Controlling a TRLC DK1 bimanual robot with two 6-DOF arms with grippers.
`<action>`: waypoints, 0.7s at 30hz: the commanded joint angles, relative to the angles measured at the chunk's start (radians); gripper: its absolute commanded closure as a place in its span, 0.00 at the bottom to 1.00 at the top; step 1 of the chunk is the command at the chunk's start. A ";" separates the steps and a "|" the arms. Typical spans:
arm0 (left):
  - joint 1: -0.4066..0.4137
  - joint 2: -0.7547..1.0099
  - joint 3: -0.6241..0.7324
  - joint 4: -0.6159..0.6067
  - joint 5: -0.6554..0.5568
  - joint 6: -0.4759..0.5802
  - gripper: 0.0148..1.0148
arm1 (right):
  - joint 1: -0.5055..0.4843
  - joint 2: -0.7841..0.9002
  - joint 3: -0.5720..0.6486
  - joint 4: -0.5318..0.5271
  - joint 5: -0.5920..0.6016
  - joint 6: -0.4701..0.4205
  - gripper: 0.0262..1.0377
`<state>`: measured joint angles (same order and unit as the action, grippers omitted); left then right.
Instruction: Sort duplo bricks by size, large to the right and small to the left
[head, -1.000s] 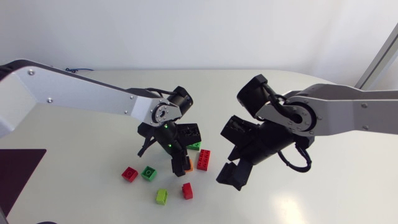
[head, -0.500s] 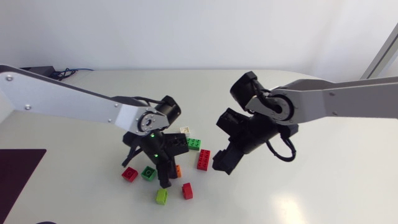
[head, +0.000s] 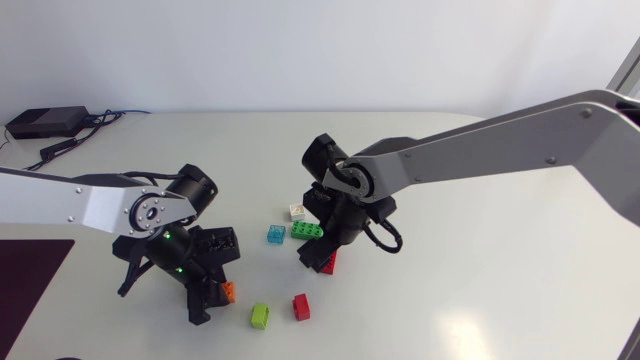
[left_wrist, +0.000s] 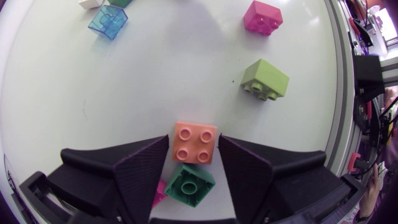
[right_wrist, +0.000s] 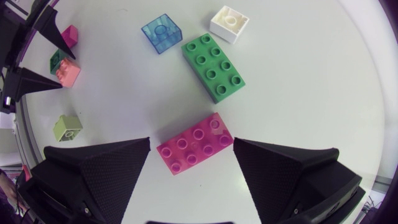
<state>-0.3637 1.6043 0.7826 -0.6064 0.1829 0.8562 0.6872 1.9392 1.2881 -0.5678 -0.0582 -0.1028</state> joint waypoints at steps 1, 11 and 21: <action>0.002 -0.030 0.015 0.002 0.004 0.017 0.03 | -0.002 0.043 0.022 -0.014 0.027 0.040 0.07; -0.014 0.031 0.191 0.060 0.043 -0.065 0.03 | -0.012 0.075 -0.001 -0.009 0.069 0.051 0.70; -0.067 0.264 0.415 0.149 0.046 -0.189 0.03 | -0.218 -0.082 -0.173 -0.024 0.097 -0.006 0.71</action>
<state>-0.4072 1.8122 1.1553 -0.4625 0.2134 0.7044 0.5224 1.8965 1.1782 -0.5728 0.0273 -0.0887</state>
